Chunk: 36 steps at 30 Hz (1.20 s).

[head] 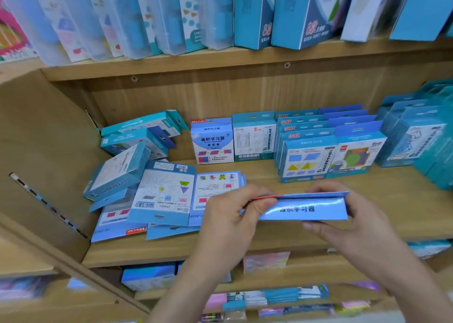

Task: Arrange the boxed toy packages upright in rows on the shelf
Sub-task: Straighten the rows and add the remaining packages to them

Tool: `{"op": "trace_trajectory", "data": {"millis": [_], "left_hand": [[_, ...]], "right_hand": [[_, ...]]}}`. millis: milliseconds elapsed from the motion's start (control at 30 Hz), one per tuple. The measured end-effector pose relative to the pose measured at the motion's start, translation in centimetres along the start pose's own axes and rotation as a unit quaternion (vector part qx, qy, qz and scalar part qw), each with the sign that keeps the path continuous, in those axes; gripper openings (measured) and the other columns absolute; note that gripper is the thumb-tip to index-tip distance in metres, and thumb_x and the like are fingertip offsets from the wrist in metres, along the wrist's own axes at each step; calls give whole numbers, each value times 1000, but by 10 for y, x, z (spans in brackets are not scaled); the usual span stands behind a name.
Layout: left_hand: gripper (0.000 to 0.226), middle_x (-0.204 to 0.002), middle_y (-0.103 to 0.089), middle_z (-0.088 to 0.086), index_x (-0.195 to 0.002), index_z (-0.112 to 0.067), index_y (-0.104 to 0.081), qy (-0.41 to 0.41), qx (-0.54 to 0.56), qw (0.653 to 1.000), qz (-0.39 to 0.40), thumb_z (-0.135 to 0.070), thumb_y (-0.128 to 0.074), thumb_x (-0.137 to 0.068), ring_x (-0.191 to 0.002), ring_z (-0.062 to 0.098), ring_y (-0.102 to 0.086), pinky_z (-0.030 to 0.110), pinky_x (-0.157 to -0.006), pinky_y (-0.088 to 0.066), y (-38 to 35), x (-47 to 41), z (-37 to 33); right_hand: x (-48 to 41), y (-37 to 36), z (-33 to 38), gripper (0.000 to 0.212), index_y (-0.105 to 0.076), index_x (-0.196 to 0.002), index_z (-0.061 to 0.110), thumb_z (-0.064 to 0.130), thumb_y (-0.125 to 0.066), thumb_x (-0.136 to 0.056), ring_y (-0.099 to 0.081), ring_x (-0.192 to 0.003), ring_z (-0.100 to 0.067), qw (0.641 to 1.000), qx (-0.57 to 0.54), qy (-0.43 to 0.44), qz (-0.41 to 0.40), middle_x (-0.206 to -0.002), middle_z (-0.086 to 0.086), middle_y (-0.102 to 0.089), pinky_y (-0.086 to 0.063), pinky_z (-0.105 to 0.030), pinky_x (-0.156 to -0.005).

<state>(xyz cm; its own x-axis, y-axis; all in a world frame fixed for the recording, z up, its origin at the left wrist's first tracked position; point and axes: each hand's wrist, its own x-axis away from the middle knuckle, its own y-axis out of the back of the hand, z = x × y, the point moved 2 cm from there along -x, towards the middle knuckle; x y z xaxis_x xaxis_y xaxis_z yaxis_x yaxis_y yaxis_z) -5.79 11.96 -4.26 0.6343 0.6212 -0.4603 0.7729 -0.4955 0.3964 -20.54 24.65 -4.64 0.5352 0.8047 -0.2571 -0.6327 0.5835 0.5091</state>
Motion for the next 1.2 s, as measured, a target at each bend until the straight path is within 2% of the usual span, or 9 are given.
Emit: {"op": "trace_trajectory", "data": {"millis": [233,400,500,600,733,833,967,1133,1200], "left_hand": [[14,-74,-65,-29,-87,-28,-72,-20,-4,1000,18,-17,-64,-86,-70,-7,-59,4,-63,-37,0,-2,8],[18,-98,-72,-11,-102,-28,-68,123,163,979,3,-33,-63,-85,-96,5,-65,23,-75,-53,25,-15,33],[54,-129,-54,-19,-127,-41,-50,144,-106,978,109,-56,-66,-77,-122,2,-47,22,-101,-39,41,-12,70],[83,-148,-25,-20,-144,-42,-27,83,-352,899,247,-74,-53,-72,-139,5,-24,23,-113,-15,37,7,104],[55,-130,-59,-10,-124,-34,-58,16,-382,904,190,-52,-58,-72,-114,12,-60,36,-96,-44,33,17,119],[46,-117,-67,-12,-112,-34,-68,-21,-393,904,164,-44,-64,-67,-104,9,-65,32,-83,-54,32,13,116],[48,-115,-67,-14,-110,-38,-67,-18,-389,908,154,-46,-77,-64,-101,8,-66,28,-79,-55,36,12,119],[47,-127,-46,-35,-122,-47,-56,80,-300,927,209,-60,-62,-77,-117,-10,-44,18,-100,-38,50,-6,106],[42,-122,-50,-34,-123,-43,-56,112,-251,944,183,-55,-60,-82,-108,-11,-46,9,-90,-36,55,-30,99]], "right_hand": [[2,3,10,50,-54,-99,56,50,-74,-52,-59,-83,1,999,18,-36,34,-89,31,-66,-46,-13,-72],[-16,-5,21,26,-69,-85,31,29,-79,-61,-65,-70,5,991,-92,-75,-53,-77,25,-71,-47,-9,-58],[-44,-9,17,29,-67,-91,17,39,-70,-73,-65,-59,-8,929,-299,-176,-128,-74,7,-73,-43,-23,-47],[-65,-9,26,17,-63,-86,19,36,-64,-86,-54,-47,-9,905,-341,-210,-145,-65,3,-67,-30,-18,-37],[-72,-13,35,28,-62,-88,13,41,-61,-88,-48,-43,-10,909,-334,-216,-122,-63,-1,-63,-24,-20,-38],[-74,-17,35,31,-61,-78,14,43,-57,-90,-50,-40,-7,908,-336,-224,-114,-57,1,-63,-28,-17,-36],[-80,-19,37,32,-62,-77,15,42,-55,-92,-53,-38,-6,908,-341,-221,-102,-53,4,-64,-30,-14,-33],[-91,-13,32,32,-62,-90,9,40,-55,-92,-52,-35,-5,916,-332,-207,-88,-51,5,-62,-30,-12,-32],[-98,-8,24,28,-60,-85,11,38,-55,-92,-50,-35,-4,920,-327,-193,-101,-47,7,-60,-31,-11,-32]]}}
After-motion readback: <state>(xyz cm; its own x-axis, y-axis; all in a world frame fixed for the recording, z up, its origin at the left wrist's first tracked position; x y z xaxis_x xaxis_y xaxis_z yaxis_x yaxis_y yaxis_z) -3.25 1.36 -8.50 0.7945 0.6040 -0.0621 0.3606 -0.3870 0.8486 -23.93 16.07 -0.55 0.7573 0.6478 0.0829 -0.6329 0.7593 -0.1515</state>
